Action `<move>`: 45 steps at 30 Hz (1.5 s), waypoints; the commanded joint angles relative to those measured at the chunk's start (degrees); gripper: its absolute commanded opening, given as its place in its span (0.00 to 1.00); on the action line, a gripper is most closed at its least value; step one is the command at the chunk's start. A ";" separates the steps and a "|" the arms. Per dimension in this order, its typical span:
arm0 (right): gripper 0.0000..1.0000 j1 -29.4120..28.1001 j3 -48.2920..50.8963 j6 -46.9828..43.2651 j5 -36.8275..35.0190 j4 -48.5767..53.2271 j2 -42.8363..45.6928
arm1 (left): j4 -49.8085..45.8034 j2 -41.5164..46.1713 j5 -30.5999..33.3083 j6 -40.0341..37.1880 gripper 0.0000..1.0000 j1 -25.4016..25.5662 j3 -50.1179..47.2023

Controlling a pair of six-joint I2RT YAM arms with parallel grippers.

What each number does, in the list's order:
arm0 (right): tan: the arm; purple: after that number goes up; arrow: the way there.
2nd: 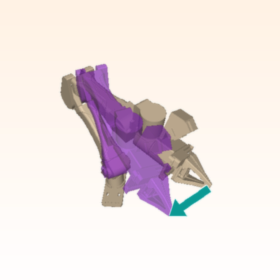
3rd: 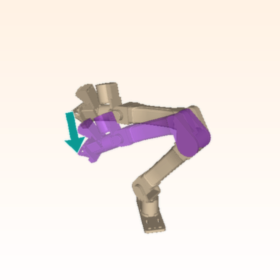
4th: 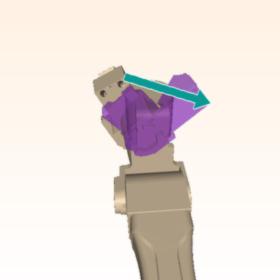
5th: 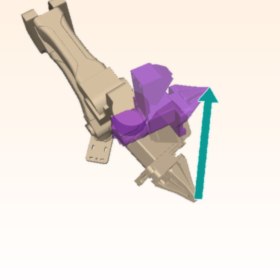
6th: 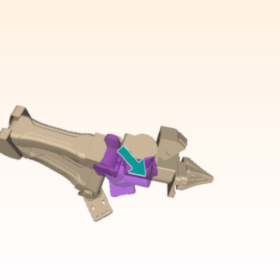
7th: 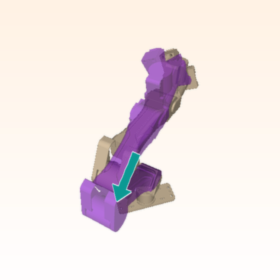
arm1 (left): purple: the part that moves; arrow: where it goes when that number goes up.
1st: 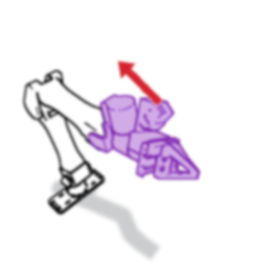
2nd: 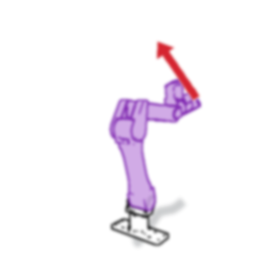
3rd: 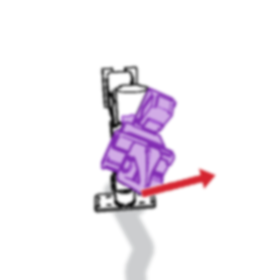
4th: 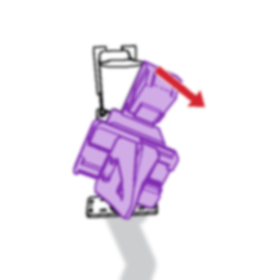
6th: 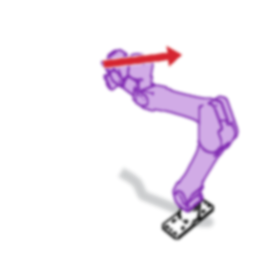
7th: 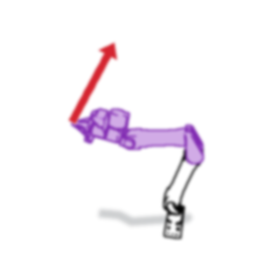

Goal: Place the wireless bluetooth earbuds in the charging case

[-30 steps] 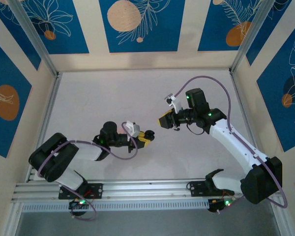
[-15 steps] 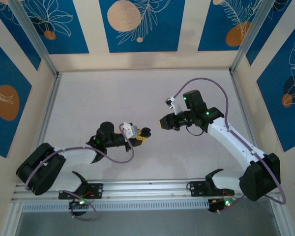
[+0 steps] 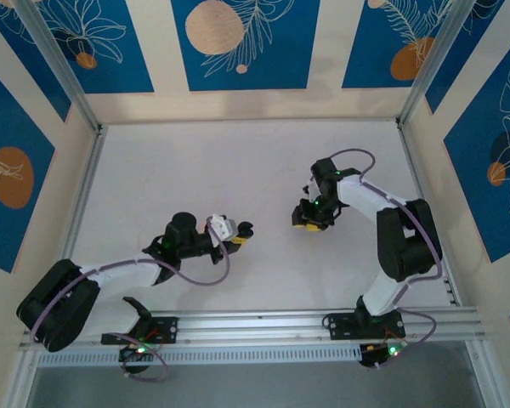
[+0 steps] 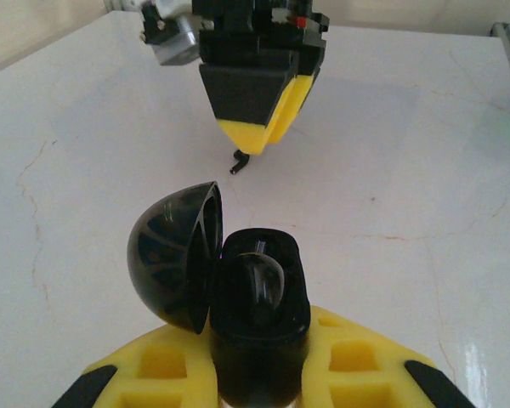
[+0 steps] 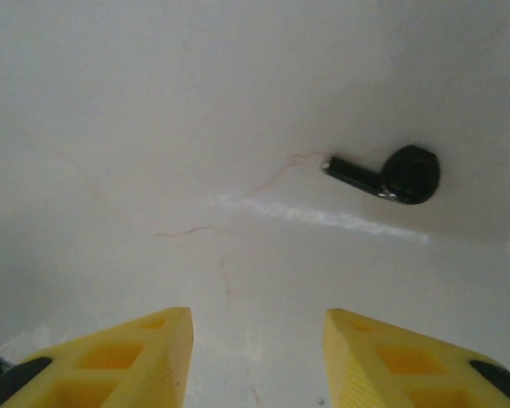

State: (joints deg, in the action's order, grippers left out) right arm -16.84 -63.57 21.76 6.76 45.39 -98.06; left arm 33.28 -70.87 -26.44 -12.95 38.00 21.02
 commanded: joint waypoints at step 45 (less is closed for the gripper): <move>0.33 -4.80 -17.68 -1.49 -14.85 7.65 -18.67 | -6.18 3.46 3.57 -2.01 0.18 0.00 -0.99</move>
State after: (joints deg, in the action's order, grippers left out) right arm -20.58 -80.55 19.97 -6.59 50.41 -115.20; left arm 28.05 -68.79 -23.33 -14.09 38.00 20.60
